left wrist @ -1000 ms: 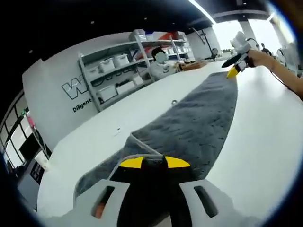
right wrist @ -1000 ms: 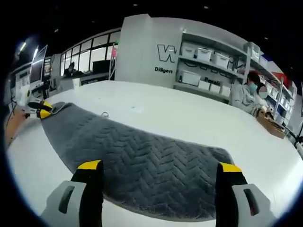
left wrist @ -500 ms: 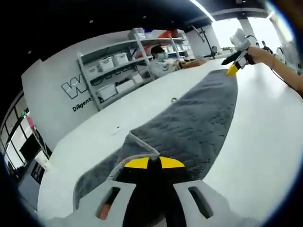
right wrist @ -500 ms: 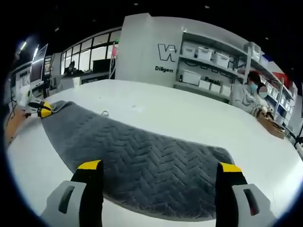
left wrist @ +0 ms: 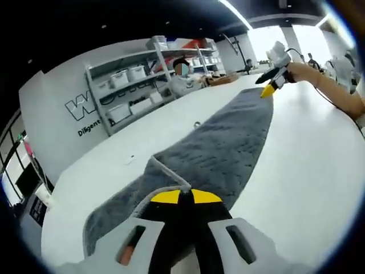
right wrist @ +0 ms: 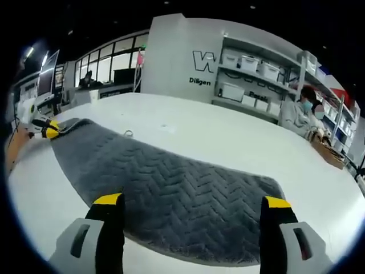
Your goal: Open the folded towel by lifting each exposed corner and separating the folded layers until the towel lies flat within the target outline without major curled edges
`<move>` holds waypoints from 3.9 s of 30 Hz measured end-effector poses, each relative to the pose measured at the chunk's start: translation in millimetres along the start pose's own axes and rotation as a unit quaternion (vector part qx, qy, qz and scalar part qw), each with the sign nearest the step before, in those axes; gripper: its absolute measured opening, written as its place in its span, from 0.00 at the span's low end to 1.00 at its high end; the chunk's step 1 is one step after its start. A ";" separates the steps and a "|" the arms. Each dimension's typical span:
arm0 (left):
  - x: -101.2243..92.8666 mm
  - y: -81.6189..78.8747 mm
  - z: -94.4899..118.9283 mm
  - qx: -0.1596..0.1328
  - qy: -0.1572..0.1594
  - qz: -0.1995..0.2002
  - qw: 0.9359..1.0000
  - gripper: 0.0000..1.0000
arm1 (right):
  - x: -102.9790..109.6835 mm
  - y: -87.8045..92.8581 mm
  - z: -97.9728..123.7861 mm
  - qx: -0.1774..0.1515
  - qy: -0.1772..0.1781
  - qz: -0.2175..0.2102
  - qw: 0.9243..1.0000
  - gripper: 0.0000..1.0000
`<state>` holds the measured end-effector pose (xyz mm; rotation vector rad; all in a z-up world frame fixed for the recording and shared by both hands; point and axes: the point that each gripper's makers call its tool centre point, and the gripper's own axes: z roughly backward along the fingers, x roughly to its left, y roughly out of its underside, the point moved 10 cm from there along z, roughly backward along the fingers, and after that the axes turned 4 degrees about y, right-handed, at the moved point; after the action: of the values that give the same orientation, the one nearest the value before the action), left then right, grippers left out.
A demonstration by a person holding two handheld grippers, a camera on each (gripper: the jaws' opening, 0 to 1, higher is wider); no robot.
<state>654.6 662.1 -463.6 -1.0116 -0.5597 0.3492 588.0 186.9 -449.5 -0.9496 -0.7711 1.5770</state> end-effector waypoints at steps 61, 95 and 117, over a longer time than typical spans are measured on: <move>-12.7 15.3 59.0 -0.032 0.135 0.049 0.989 0.31 | 3.2 3.0 -2.7 0.022 -0.008 0.017 1.000 0.99; 6.5 12.8 42.7 -0.034 -0.004 0.102 0.994 0.99 | 9.7 3.0 -2.4 0.024 -0.016 0.026 0.999 0.99; 31.4 30.8 65.1 -0.027 -0.053 0.154 0.986 0.80 | 11.9 1.6 -5.0 0.024 -0.020 0.031 0.999 0.98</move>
<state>641.0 738.9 -455.1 -1.1398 -0.5098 0.6679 590.6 198.2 -455.4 -0.9191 -0.7342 1.6656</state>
